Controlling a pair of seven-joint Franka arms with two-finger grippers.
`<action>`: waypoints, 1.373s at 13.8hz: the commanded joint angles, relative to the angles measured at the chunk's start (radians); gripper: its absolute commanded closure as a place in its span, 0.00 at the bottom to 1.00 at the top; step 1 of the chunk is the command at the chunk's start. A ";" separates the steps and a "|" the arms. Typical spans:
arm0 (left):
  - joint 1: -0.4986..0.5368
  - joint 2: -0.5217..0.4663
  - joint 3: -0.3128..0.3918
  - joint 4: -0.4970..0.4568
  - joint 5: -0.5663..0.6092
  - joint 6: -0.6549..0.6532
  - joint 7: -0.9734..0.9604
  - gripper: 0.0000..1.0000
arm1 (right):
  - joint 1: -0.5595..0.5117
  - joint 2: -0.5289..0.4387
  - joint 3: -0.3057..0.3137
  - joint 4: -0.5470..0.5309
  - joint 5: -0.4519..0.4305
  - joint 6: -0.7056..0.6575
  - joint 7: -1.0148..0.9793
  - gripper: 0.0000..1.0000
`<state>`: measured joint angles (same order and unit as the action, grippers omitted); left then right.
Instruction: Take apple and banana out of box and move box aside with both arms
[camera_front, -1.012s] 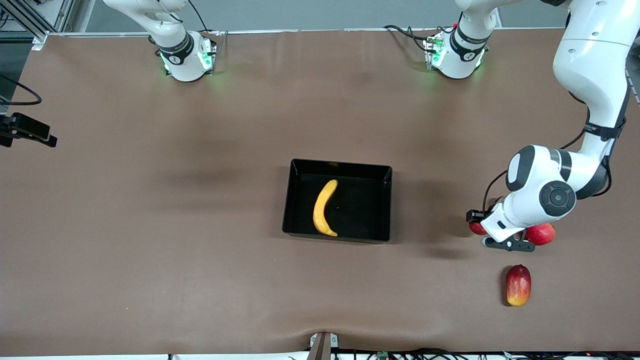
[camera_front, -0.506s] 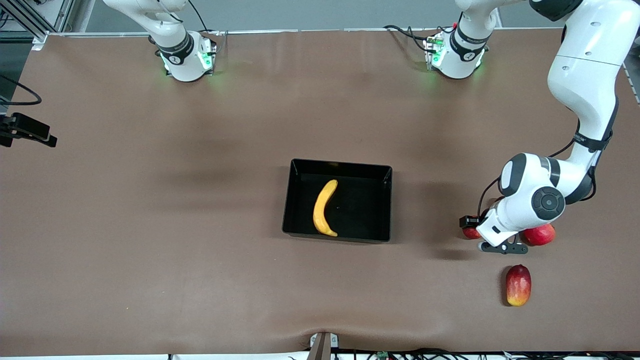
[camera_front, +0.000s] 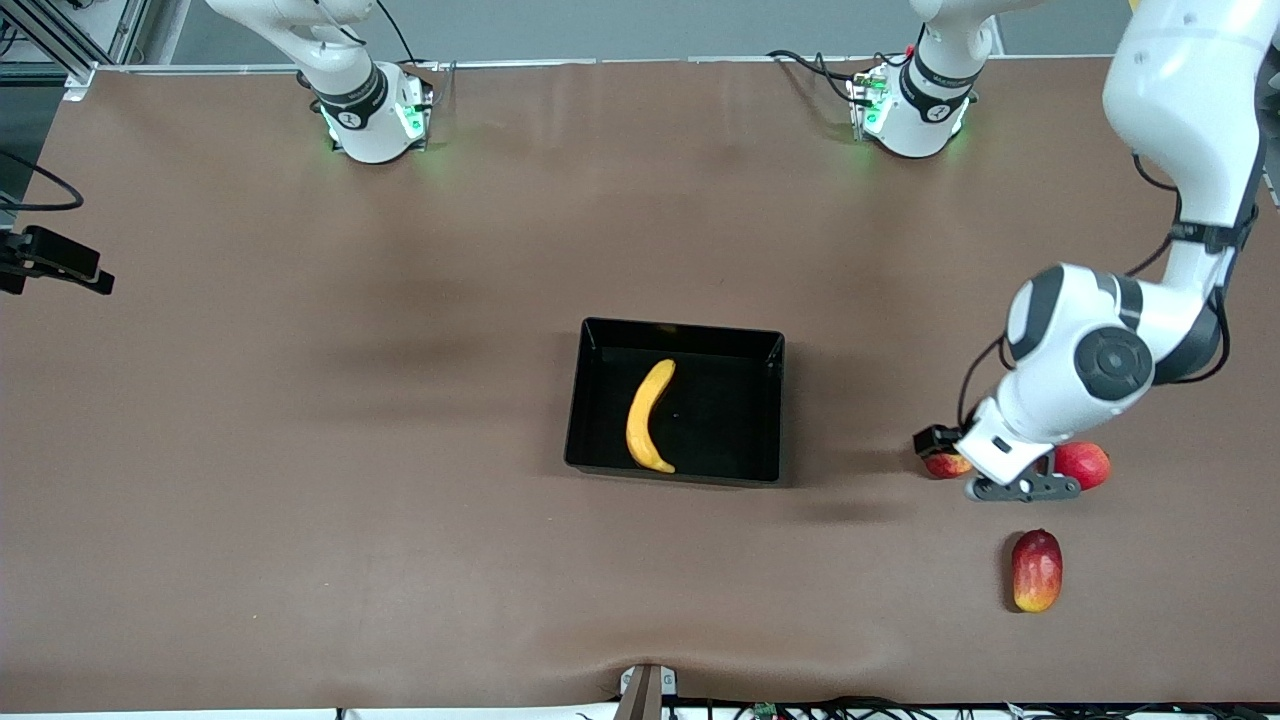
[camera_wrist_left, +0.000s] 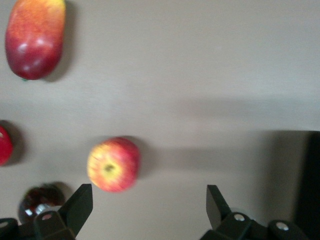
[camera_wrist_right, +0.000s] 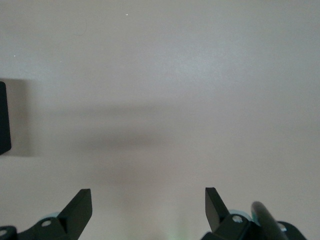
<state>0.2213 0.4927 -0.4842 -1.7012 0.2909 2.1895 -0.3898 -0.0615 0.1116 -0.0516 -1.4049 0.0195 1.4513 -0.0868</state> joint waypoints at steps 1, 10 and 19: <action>-0.011 -0.030 -0.098 -0.015 0.022 -0.014 -0.166 0.00 | -0.015 0.002 0.010 0.004 0.010 0.000 0.001 0.00; -0.351 0.131 -0.111 0.149 0.057 -0.005 -0.437 0.00 | -0.020 0.023 0.010 0.004 0.005 0.000 0.002 0.00; -0.666 0.374 0.139 0.348 0.172 0.197 -0.538 0.00 | -0.027 0.059 0.010 0.000 0.010 -0.008 -0.001 0.00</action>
<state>-0.3957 0.8203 -0.3955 -1.3948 0.4394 2.3165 -0.9087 -0.0813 0.1573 -0.0504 -1.4076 0.0202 1.4485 -0.0868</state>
